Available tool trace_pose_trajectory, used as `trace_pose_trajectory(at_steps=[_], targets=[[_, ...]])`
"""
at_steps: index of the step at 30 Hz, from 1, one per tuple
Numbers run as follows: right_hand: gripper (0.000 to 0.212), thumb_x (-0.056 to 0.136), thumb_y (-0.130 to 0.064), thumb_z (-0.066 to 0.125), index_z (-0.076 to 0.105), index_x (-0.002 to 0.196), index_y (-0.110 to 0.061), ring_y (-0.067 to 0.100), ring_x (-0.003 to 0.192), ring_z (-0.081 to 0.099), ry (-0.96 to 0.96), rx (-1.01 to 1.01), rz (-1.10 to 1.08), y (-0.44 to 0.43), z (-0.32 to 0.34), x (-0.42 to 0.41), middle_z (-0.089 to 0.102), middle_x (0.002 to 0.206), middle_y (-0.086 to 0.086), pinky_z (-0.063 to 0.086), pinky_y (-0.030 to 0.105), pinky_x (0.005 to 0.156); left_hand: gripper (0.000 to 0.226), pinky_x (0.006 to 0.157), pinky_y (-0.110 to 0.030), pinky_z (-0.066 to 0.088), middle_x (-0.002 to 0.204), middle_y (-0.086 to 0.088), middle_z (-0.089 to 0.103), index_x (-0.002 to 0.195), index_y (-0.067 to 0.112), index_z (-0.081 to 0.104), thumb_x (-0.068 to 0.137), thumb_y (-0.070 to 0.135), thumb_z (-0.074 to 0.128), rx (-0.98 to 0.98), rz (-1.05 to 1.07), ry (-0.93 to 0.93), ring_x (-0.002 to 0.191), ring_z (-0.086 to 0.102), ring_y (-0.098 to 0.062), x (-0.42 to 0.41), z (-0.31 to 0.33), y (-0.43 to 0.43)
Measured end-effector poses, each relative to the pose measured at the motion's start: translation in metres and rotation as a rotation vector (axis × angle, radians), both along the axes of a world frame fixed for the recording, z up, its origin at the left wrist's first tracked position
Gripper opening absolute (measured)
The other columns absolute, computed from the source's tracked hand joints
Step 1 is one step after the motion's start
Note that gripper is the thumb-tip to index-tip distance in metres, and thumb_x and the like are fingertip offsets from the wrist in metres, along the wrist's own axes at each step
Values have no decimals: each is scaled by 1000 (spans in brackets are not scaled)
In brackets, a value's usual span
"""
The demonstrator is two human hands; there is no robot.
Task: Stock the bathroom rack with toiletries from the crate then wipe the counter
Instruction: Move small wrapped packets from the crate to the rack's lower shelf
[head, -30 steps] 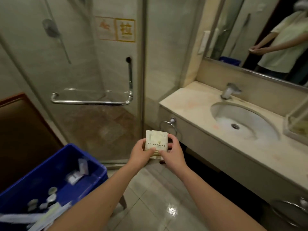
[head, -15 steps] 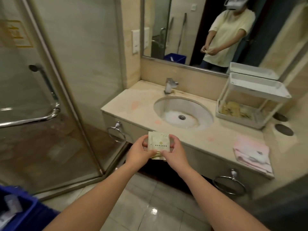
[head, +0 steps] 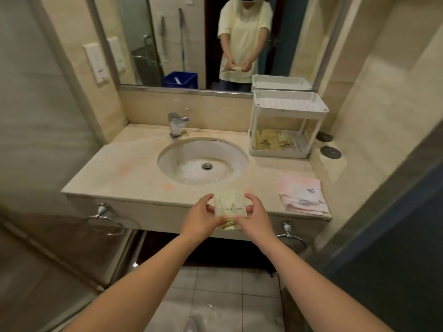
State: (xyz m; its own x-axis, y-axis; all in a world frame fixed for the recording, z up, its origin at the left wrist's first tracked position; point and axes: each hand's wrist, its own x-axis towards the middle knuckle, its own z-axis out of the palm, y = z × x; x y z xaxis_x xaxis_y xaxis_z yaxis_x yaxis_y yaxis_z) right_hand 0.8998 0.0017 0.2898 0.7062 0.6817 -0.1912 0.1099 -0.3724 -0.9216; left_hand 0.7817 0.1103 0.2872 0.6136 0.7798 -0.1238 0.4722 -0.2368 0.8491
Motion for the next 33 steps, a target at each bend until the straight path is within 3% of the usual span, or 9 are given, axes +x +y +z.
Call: trace_pose_trajectory(at_steps=[6,16,22,25,33], targets=[[70,81,-5,67,40,140,-29,16,91,63,-52,-31,-129,15,-1,41,53,101,-7,54,26,72,83,80,-35,54,94,11,61,142,27,40,71,33,81,-1,-128,-10,82,63,-7,55,-3,30],[69,79,-9,69,40,137,-35,12,84,61,-51,12,-289,74,-2,93,46,103,-11,60,38,73,82,63,-23,47,92,12,59,140,26,42,70,32,84,42,-279,-31,76,60,-2,125,5,102],[70,79,-9,69,40,138,-33,9,83,61,-29,31,-360,85,-2,117,50,103,-9,59,30,66,81,62,-24,49,92,9,59,139,26,43,69,28,85,32,-339,-51,76,60,-5,158,4,119],[71,79,-8,69,40,139,-32,9,82,62,-10,36,-383,88,-1,132,50,102,-9,53,22,56,81,69,-34,57,94,6,59,140,24,43,71,26,85,7,-348,-56,81,62,-9,177,4,123],[65,76,-8,66,43,132,-32,10,81,66,-18,48,-381,96,3,188,62,98,-5,55,24,58,76,72,-40,58,90,4,59,136,22,46,71,22,84,-11,-353,-78,78,63,-14,239,5,132]])
